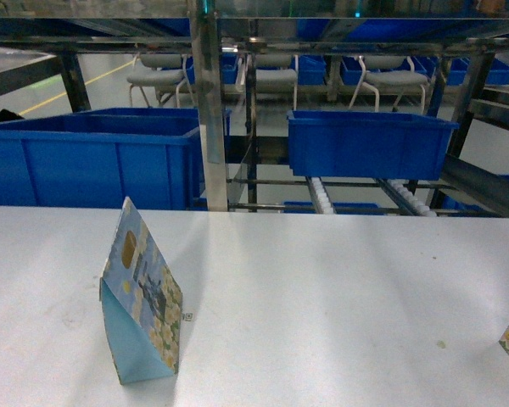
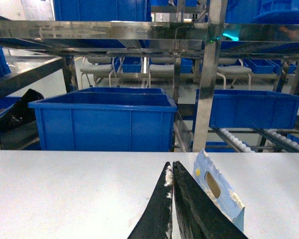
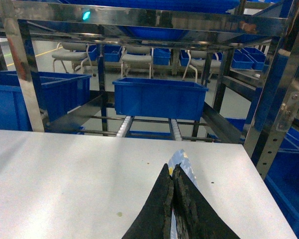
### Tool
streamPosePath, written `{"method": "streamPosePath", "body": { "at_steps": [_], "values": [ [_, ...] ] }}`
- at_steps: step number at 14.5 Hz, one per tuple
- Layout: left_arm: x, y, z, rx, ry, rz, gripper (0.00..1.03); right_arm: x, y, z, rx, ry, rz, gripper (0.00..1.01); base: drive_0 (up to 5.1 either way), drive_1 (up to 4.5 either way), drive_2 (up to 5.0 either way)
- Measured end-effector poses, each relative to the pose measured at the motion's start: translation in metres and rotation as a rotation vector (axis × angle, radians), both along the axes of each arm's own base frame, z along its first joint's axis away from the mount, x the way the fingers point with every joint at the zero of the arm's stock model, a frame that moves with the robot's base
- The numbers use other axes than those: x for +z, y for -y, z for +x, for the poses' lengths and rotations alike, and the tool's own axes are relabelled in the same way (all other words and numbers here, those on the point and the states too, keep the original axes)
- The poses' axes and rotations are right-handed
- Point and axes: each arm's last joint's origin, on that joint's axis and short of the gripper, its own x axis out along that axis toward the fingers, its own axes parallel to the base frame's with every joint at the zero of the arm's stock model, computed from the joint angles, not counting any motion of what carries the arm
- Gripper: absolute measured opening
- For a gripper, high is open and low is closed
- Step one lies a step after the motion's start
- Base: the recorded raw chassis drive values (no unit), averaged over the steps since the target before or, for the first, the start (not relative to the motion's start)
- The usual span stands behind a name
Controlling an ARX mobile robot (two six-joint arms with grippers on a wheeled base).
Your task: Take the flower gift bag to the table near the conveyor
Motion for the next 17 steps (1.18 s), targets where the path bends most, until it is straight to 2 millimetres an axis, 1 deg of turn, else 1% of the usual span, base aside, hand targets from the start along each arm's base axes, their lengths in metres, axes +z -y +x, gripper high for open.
{"method": "streamPosePath", "body": {
  "at_steps": [9,10,11,12,15,16,17],
  "values": [
    [-0.001,0.000,-0.011,0.000,0.001,0.000,0.02,0.000,0.000,0.000,0.000,0.000,0.000,0.02,0.0,0.00,0.0],
    [-0.007,0.000,-0.018,-0.001,-0.059,0.000,0.02,0.000,0.000,0.000,0.000,0.000,0.000,0.02,0.0,0.00,0.0],
    [-0.002,0.000,-0.021,0.000,0.005,0.000,0.02,0.000,0.000,0.000,0.000,0.000,0.000,0.02,0.0,0.00,0.0],
    [-0.005,0.000,-0.021,0.000,-0.023,0.000,0.02,0.000,0.000,0.000,0.001,0.001,0.000,0.02,0.0,0.00,0.0],
    [-0.004,0.000,-0.021,0.000,-0.016,0.000,0.02,0.000,0.000,0.000,0.000,0.000,0.000,0.02,0.0,0.00,0.0],
    [-0.004,0.000,-0.021,0.000,-0.016,0.000,0.25,0.000,0.000,0.000,0.000,0.000,0.000,0.16,0.0,0.00,0.0],
    [-0.004,0.000,-0.021,0.000,-0.016,0.000,0.50,0.000,0.000,0.000,0.000,0.000,0.000,0.41,0.0,0.00,0.0]
  ]
}}
